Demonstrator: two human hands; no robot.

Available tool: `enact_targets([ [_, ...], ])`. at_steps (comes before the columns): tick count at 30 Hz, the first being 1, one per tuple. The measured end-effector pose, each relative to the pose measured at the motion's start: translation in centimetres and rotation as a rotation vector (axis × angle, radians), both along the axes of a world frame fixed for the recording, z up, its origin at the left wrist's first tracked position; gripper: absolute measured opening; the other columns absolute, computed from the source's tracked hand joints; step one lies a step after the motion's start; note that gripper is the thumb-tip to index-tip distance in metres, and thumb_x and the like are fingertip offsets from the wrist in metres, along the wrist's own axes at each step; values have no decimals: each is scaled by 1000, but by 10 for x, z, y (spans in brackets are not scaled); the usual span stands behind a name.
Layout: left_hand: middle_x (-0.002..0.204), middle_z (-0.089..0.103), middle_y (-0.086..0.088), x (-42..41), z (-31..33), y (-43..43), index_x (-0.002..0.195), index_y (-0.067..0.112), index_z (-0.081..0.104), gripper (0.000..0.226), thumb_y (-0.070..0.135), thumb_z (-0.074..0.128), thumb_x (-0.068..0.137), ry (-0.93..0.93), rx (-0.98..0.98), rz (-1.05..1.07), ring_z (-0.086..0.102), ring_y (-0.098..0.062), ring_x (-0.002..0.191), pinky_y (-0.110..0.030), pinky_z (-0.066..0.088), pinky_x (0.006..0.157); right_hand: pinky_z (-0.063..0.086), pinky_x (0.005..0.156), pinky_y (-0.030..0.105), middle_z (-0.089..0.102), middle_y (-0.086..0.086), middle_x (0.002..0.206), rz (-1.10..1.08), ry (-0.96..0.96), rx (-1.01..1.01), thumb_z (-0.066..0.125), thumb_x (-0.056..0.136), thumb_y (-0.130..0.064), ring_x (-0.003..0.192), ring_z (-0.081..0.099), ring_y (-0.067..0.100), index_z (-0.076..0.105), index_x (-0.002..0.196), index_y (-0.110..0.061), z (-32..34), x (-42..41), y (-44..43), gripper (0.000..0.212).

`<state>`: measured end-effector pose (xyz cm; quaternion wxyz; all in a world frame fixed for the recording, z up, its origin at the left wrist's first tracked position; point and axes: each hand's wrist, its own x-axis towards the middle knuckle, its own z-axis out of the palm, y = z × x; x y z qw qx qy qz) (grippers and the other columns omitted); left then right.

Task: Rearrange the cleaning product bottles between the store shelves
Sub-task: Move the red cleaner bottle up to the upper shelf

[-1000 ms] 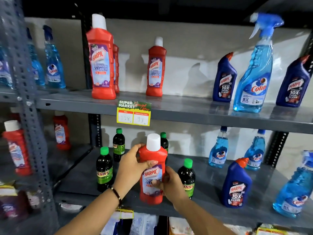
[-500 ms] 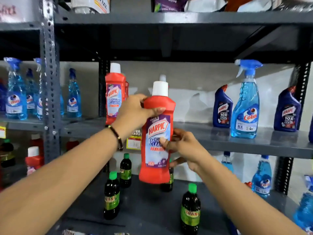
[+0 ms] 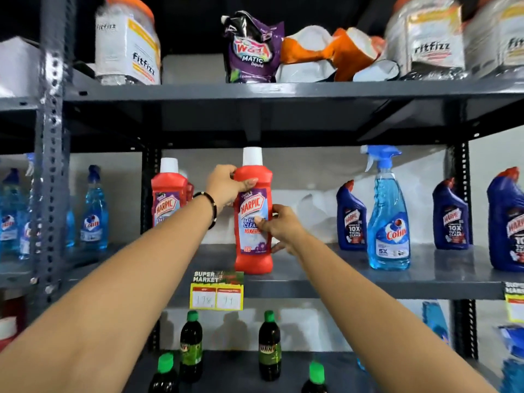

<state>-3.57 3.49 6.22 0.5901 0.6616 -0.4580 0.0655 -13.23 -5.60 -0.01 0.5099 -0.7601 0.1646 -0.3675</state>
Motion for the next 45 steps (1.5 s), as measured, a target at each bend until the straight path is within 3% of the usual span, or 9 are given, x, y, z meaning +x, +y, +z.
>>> enact_targets([
  [6,109,67,-18,21,-5,-20,110,7,58,45,36,68,77,-54,2,61,64,-35,99,-53,55,83,54,73,57,63,15,118,-25,35,-13,61,84,-19,102,62,35,54,111,-8,-1,16,-13,30],
  [15,119,63,-18,40,-3,-32,122,8,49,47,35,58,84,-71,107,35,61,-37,103,-54,52,88,55,71,59,62,16,119,-58,61,-14,61,84,-21,101,63,36,51,111,-7,0,33,-21,32],
  [22,122,60,-18,49,-6,-35,127,9,45,48,33,55,87,-55,83,13,61,-35,103,-46,52,82,55,76,59,61,16,122,-85,80,-56,61,84,-24,106,61,37,50,116,-6,0,42,-24,38],
  [32,123,61,-18,53,-10,-46,128,10,46,48,36,52,88,-142,82,108,60,-35,106,-52,51,91,55,78,58,61,16,122,-91,92,-74,59,84,-30,105,62,37,50,117,-6,-6,42,-28,42],
  [39,118,65,-14,55,-29,-43,135,19,38,59,52,45,87,-286,23,294,62,-35,104,-51,52,87,57,75,46,65,16,114,-90,36,-57,60,83,-37,92,63,30,57,109,-3,-26,44,-35,43],
  [42,132,55,-19,49,-42,-40,143,13,21,67,42,48,89,-342,56,377,56,-38,113,-50,48,93,51,74,40,64,12,102,-139,34,-102,63,80,-39,83,56,24,57,107,-3,-36,44,-41,45],
  [45,141,45,-16,30,-55,-29,142,11,22,67,36,53,88,-435,-51,425,46,-33,126,-47,42,101,46,73,40,60,6,89,-215,-72,-132,66,79,-34,78,52,21,56,109,-2,-43,31,-43,45],
])
